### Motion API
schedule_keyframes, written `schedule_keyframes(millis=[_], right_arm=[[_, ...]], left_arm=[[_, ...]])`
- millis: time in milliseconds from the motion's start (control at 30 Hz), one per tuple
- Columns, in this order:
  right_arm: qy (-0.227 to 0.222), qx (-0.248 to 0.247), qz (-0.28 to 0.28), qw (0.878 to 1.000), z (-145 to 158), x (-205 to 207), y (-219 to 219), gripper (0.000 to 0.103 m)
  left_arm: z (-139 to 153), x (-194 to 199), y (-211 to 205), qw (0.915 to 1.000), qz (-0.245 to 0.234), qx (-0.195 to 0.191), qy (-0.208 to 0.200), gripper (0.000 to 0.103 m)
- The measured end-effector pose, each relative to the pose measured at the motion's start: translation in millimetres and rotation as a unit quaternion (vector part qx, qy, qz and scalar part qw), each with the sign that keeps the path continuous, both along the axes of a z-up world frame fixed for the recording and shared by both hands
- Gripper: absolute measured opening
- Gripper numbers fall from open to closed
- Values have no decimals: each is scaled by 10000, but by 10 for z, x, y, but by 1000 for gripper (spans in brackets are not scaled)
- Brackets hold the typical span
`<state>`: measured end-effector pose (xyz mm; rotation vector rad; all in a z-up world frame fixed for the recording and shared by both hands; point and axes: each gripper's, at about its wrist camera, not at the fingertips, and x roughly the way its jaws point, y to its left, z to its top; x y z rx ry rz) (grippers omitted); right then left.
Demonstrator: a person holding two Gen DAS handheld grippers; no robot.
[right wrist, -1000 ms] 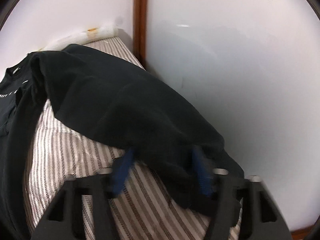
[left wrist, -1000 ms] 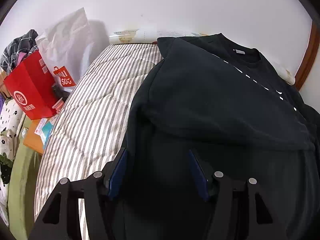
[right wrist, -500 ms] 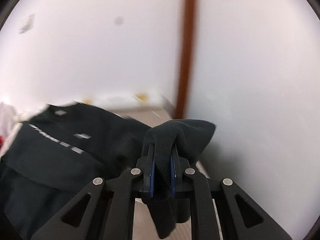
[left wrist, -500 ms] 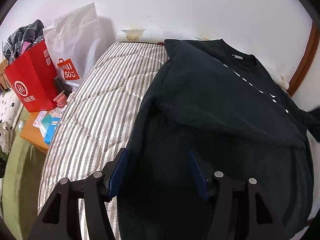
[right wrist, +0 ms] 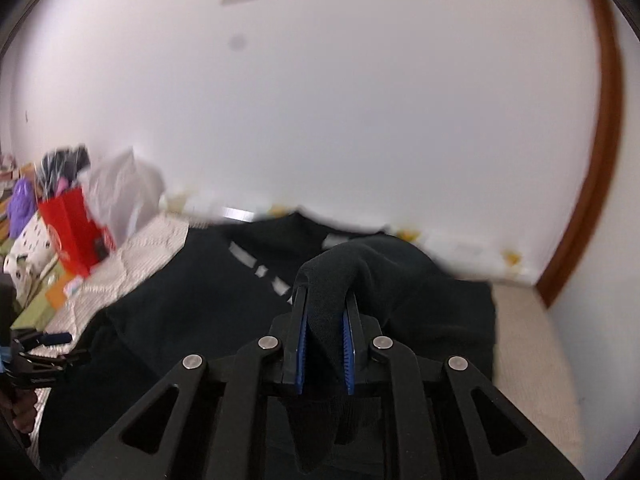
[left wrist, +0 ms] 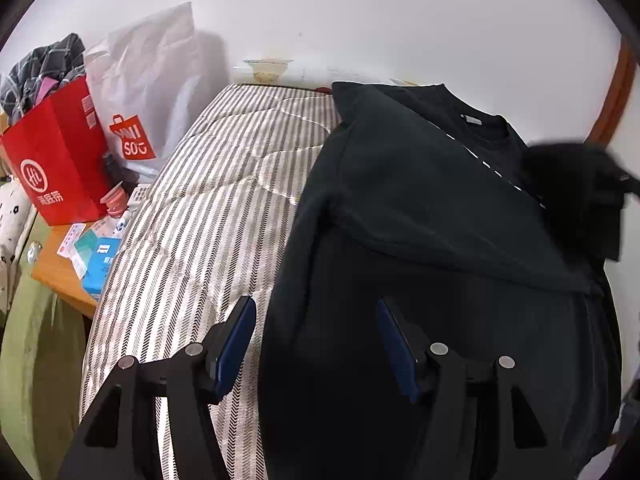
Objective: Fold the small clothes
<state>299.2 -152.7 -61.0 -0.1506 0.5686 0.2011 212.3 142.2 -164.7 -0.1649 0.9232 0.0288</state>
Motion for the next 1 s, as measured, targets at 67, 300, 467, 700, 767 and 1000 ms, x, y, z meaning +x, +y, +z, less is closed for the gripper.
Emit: schedule_keyframes(millis=[67,300,467,700,767,1000], right_arm=[[248,-16,47,9997,-188,78,65,21],[896,373,-380,9945,-605,84,-443,79],[1003,408,-654,9920,-704,-138,-977,79],[987,309,-1002,9896,-824,-484,-1462,78],[967,365,-1149,9880,-823,-572,-1582,75],[908,571,-1567,9818,-759,-882,-2019,68]], left_arm=[[13,-2,-33,10000,-63,74,-13,60],[70,-17,-191,9995,-263,163,-37,61],[138,14,-408,9987,-503,106,-57,61],[339,125,-1127,9921,-1195,330,-199,61],[383,178,-1337,9907,-1291,370,-225,61],[501,354,-1907,9883,-1499,224,-197,61]])
